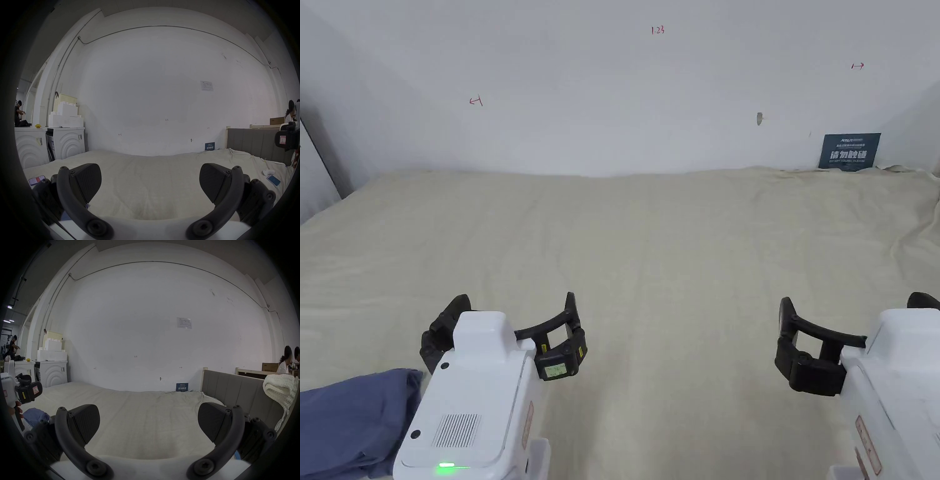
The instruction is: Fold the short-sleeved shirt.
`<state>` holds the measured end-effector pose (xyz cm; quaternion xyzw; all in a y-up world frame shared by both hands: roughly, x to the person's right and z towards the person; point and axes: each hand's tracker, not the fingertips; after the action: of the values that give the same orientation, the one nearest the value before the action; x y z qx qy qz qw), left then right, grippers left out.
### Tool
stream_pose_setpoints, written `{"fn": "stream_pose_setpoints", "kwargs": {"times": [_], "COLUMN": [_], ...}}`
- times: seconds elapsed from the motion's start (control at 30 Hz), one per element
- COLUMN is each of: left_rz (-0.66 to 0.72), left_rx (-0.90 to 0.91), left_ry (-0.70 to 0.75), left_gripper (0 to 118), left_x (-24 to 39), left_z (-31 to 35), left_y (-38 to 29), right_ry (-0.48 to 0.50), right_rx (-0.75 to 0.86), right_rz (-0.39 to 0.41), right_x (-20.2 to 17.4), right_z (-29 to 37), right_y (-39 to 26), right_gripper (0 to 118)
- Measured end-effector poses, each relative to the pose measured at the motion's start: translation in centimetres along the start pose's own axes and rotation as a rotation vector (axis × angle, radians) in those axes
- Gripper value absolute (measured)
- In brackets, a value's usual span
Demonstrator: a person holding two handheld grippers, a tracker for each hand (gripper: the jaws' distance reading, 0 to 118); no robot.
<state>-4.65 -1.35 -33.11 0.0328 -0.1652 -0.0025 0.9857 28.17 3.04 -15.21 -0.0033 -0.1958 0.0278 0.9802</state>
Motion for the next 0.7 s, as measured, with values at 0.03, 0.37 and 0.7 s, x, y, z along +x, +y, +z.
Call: {"fn": "stream_pose_setpoints", "kwargs": {"times": [0.03,0.37,0.7], "left_rz": [0.001,-0.012,-0.018], "left_rx": [0.000,0.001,0.007], "left_ry": [0.001,0.000,-0.003], "left_gripper": [118,118,118], "left_x": [-0.02,-0.10,-0.07], "left_z": [0.02,0.15,0.23], "left_y": [0.01,-0.08,0.01], "right_ry": [-0.001,0.000,0.000], "right_rx": [0.000,0.003,0.005], "right_rz": [0.001,0.001,-0.003], "right_x": [-0.01,0.11,0.02], "right_z": [0.00,0.04,0.29], "right_y": [0.00,-0.23,-0.01], "right_gripper": [118,118,118]}}
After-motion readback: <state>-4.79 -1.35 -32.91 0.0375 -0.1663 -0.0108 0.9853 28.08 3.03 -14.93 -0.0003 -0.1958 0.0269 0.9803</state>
